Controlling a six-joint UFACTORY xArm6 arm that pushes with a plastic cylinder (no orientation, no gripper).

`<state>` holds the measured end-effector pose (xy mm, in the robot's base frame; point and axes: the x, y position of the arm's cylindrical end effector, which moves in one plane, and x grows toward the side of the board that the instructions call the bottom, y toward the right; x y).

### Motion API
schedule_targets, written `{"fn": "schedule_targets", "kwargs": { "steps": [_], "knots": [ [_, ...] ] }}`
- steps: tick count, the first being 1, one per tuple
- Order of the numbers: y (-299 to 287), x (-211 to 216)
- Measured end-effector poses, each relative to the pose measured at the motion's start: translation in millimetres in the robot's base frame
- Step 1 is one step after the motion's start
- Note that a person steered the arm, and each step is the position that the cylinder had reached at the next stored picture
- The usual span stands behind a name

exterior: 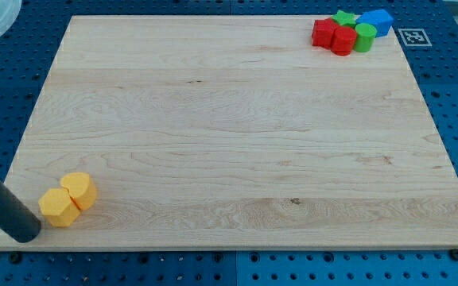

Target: Move the yellow hexagon to the bottom center of the board

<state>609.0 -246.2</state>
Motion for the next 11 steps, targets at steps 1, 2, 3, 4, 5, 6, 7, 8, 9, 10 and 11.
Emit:
{"fn": "schedule_targets", "kwargs": {
  "steps": [1,2,3,4,5,6,7,8,9,10,11],
  "knots": [
    [2.6,-19.2],
    [26.7,-22.9],
    [55.6,-23.9],
    [77.2,-31.8],
    [99.0,-34.2],
    [129.3,-27.9],
    [159.9,-27.9],
    [193.0,-27.9],
    [224.7,-29.8],
    [252.9,-39.7],
    [258.9,-45.6]
  ]
}}
